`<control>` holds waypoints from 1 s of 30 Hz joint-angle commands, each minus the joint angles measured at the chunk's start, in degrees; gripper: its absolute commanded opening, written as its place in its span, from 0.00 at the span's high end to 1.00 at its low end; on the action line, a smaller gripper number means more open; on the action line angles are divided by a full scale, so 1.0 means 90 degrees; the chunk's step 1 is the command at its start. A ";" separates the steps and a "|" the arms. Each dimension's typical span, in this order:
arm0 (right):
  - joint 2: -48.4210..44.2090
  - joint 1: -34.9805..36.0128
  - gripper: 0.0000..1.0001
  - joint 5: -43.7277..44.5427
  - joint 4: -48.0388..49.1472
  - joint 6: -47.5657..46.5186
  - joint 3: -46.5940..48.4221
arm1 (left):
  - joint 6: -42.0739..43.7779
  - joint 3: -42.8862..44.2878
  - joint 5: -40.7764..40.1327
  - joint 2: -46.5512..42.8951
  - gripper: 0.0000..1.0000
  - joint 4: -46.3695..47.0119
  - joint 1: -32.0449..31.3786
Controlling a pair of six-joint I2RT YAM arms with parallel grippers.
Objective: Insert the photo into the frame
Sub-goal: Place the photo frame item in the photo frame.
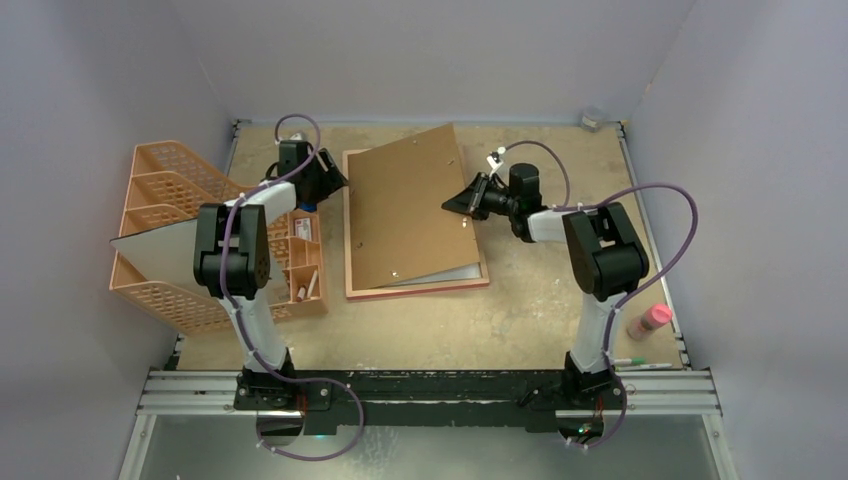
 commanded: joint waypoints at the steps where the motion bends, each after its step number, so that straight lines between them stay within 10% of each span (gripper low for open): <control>1: 0.0190 0.0057 0.82 -0.0128 -0.0545 -0.0648 0.0410 | -0.0053 -0.0068 0.0335 -0.0001 0.32 0.0004 -0.0022; 12: -0.0066 0.0222 0.15 0.0660 -0.2891 -0.1698 0.1384 | -0.0168 -0.0146 0.0517 0.0055 0.31 0.0022 -0.0017; 30: -0.0508 0.0452 0.01 0.3318 -0.6216 -0.2362 0.2600 | -0.0225 -0.0049 0.0438 -0.0090 0.27 -0.0747 -0.0018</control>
